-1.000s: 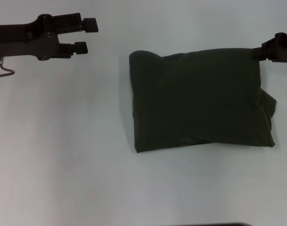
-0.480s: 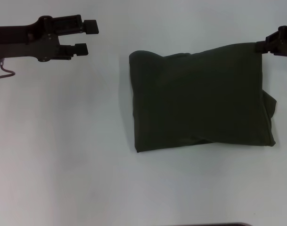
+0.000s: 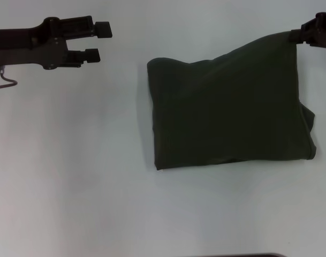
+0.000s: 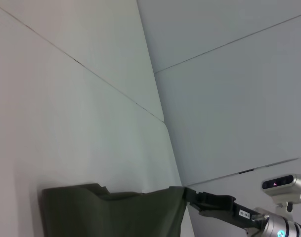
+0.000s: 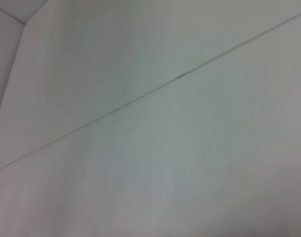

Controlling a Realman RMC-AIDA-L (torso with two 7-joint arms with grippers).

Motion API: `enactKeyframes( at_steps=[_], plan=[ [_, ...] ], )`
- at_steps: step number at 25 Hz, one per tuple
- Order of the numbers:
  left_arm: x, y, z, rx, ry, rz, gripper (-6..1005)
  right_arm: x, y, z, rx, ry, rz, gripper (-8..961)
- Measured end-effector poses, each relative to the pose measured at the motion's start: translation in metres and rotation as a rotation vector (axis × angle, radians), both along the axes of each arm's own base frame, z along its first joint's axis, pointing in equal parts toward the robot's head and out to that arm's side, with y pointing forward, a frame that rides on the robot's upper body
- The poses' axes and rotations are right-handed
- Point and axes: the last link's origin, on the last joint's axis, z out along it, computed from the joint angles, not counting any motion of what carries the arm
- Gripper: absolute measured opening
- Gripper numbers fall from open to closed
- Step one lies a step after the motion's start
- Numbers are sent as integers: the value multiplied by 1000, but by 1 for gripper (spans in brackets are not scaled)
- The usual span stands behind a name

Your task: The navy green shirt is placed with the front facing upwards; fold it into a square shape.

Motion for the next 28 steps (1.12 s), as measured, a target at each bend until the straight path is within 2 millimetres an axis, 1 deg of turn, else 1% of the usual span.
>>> enactKeyframes(
  at_steps=[4, 11, 21, 24, 26, 28],
  plan=[
    [1, 0, 0, 0, -1, 0, 877, 1, 4, -1, 27, -16, -3, 86],
    [0, 0, -1, 2, -4, 1, 877, 1, 9, -10, 42, -28, -6, 105],
    [0, 0, -1, 6, -3, 3, 877, 2, 12, -3, 59, -44, -11, 133],
    [0, 1, -1, 7, -2, 3, 876, 2, 12, 3, 52, -46, -6, 267],
    [0, 1, -1, 9, -1, 3, 877, 0, 13, 15, 72, -34, -2, 356],
    [0, 1, 1, 10, 1, 0, 877, -6, 13, 28, 80, -2, 26, 375]
  ],
)
